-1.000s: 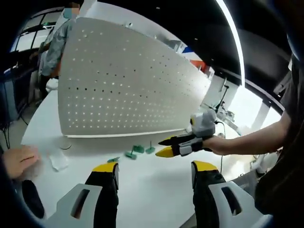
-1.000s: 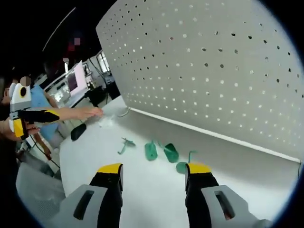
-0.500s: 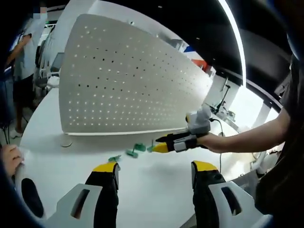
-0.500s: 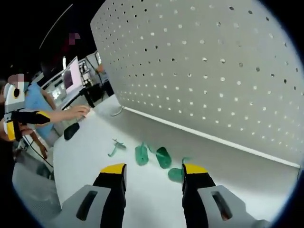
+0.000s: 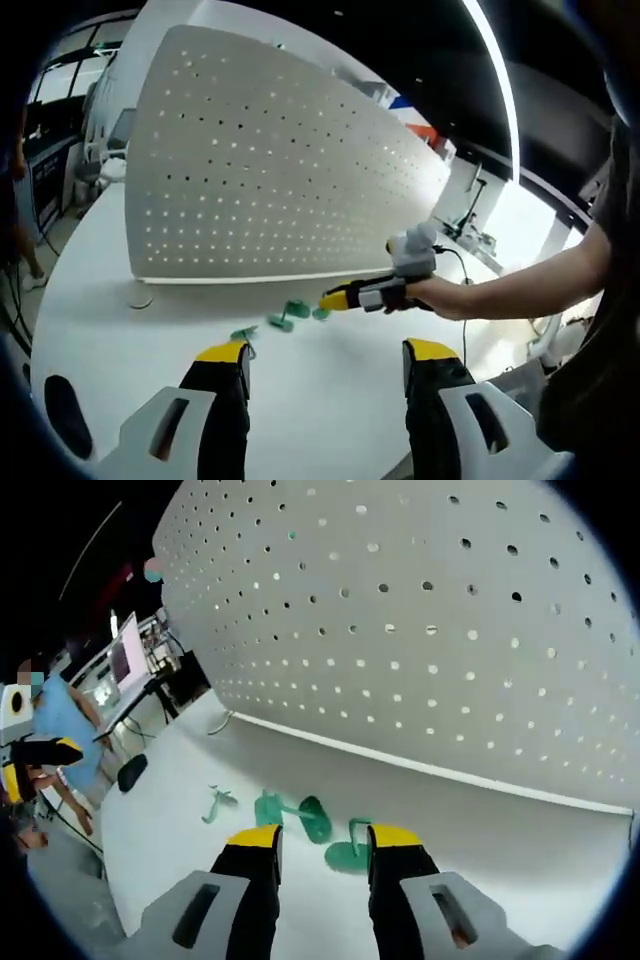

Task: Insert the hook assembly into the mounting plate slot until the hook locks in place.

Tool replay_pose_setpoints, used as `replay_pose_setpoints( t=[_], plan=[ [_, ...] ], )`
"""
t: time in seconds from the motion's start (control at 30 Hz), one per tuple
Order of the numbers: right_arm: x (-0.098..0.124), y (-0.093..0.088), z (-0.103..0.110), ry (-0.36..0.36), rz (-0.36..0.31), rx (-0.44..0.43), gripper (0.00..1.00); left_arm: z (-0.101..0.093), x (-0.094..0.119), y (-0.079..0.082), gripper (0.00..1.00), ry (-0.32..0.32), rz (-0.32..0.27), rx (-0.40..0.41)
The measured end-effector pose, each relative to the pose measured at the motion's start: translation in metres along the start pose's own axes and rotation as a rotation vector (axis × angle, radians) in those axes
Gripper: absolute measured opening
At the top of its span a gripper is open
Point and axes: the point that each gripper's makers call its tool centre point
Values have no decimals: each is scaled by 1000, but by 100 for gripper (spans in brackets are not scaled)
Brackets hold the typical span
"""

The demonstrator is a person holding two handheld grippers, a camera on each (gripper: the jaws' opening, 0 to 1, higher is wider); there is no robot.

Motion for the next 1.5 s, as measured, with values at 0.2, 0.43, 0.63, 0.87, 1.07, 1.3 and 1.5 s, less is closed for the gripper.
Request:
replay_pose_setpoints(
  t=[0.2,0.43,0.63,0.87,1.07,1.3,1.5],
  plan=[
    [-5,0,1,-3,8,9,31,4,2,-2,63,5,3,5],
    [-12,2,0,-14,20,30,25,7,2,-5,63,10,5,15],
    [-19,2,1,-14,33,41,21,9,1,-6,62,10,9,22],
    [-25,3,0,-20,42,43,14,13,0,-7,62,13,12,24],
    [-26,2,-3,-32,53,35,8,14,-1,-6,62,14,12,26],
    [-25,6,-9,-47,39,49,3,14,-2,-7,62,12,11,29],
    [-21,7,-10,-50,36,42,2,14,-1,-8,61,7,14,30]
  ],
)
Point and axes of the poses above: the point that each gripper's makers call its tool centre point, and the gripper's own axes: x roughly backward along the fingers, z roughly to its left, y roughly out of its top, and after that the axes turned 11 degrees about -y, right-handed
